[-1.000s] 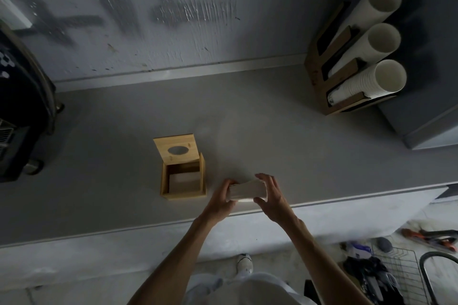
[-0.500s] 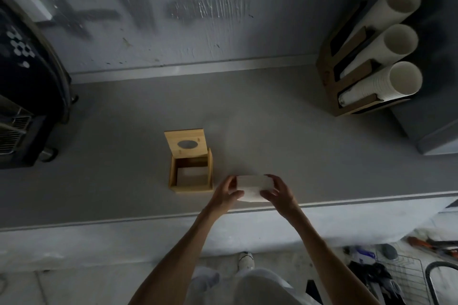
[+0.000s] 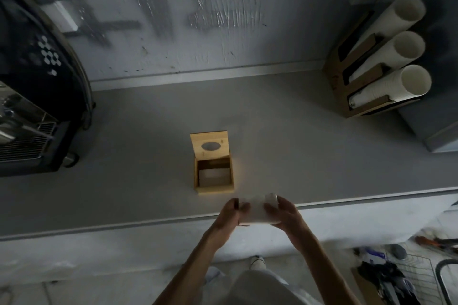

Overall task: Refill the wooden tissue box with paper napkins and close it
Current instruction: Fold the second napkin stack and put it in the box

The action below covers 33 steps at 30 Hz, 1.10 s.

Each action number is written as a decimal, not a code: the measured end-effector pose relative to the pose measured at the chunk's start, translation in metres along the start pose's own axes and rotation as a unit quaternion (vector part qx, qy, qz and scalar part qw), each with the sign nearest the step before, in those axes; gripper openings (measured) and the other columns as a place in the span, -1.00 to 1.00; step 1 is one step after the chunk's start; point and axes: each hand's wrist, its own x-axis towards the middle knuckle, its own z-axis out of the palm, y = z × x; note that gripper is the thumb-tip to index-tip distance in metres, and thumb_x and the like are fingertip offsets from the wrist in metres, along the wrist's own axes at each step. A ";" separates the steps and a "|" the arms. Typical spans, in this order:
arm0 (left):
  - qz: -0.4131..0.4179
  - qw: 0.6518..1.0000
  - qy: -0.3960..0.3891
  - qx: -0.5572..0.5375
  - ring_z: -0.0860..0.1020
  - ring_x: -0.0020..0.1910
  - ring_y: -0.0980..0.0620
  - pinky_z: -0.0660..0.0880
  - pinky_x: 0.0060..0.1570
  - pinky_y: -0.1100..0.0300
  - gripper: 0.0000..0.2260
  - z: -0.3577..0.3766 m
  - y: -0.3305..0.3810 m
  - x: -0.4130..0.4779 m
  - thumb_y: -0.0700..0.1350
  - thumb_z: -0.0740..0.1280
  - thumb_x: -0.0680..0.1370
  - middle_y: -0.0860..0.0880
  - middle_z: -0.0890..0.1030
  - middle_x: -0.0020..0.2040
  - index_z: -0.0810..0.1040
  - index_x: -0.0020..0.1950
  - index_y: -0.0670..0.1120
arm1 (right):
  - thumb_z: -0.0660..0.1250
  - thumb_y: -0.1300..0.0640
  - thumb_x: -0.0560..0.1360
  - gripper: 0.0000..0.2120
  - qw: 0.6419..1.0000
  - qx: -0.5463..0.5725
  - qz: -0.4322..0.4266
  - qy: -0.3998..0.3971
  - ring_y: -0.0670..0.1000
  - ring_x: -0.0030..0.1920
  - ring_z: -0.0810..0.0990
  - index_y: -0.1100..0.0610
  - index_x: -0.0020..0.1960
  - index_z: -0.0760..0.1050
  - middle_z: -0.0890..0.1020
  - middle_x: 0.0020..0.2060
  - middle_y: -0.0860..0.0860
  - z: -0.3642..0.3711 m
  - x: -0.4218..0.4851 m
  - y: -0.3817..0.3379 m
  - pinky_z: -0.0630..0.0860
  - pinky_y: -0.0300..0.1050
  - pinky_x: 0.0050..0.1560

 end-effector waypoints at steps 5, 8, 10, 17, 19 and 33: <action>-0.015 1.000 -0.020 -0.017 0.56 0.16 -0.06 0.57 0.15 0.00 -0.75 -0.047 0.026 -0.038 -0.13 0.31 0.57 -0.12 0.60 0.16 0.50 0.24 -0.13 | 0.42 0.08 0.41 -0.61 0.999 -0.015 0.009 -0.042 0.20 0.13 0.58 0.18 0.20 0.55 0.58 0.10 0.28 0.036 -0.009 -0.023 0.54 0.20 0.20; -0.005 1.000 -0.012 -0.015 0.57 0.16 -0.07 0.56 0.18 -0.01 -0.76 -0.077 0.048 -0.041 -0.15 0.30 0.57 -0.13 0.61 0.15 0.53 0.24 -0.13 | 0.40 0.09 0.42 -0.66 0.998 -0.044 -0.006 -0.034 0.14 0.02 0.59 0.18 0.16 0.54 0.59 0.01 0.25 0.068 0.005 -0.044 0.58 0.07 0.02; -0.001 1.000 0.027 0.010 0.60 0.11 -0.08 0.55 0.18 -0.04 -0.79 -0.094 0.066 -0.033 -0.16 0.30 0.57 -0.13 0.64 0.10 0.56 0.20 -0.13 | 0.39 0.15 0.46 -0.75 0.995 -0.092 -0.023 0.013 0.13 -0.05 0.56 0.18 0.12 0.55 0.60 -0.07 0.17 0.091 0.025 -0.057 0.52 -0.01 -0.13; 0.044 0.969 0.182 0.159 0.59 -0.14 -0.06 0.50 -0.17 0.07 -0.89 -0.124 0.102 0.008 -0.20 0.31 0.51 -0.09 0.63 -0.17 0.62 -0.05 -0.16 | 0.43 0.11 0.44 -0.60 0.946 -0.247 -0.038 0.206 0.14 0.00 0.63 0.14 0.26 0.50 0.66 0.03 0.12 0.148 0.091 -0.074 0.59 0.08 0.00; 0.056 0.964 0.198 0.171 0.56 -0.14 -0.03 0.42 -0.25 0.21 -0.87 -0.121 0.105 0.007 -0.21 0.29 0.52 -0.05 0.58 -0.18 0.61 -0.02 -0.18 | 0.38 0.08 0.47 -0.60 0.923 -0.311 -0.045 0.221 0.18 0.06 0.60 0.15 0.28 0.48 0.64 0.08 0.15 0.156 0.094 -0.071 0.55 0.02 0.00; 0.038 0.952 0.236 0.189 0.51 -0.19 0.01 0.39 -0.23 0.18 -0.86 -0.117 0.103 0.010 -0.22 0.30 0.47 -0.02 0.54 -0.20 0.42 -0.25 -0.04 | 0.17 0.07 0.57 -0.64 0.853 -0.468 -0.038 0.226 0.19 0.10 0.47 0.22 0.30 0.42 0.52 0.09 0.23 0.164 0.090 -0.065 0.40 -0.01 0.13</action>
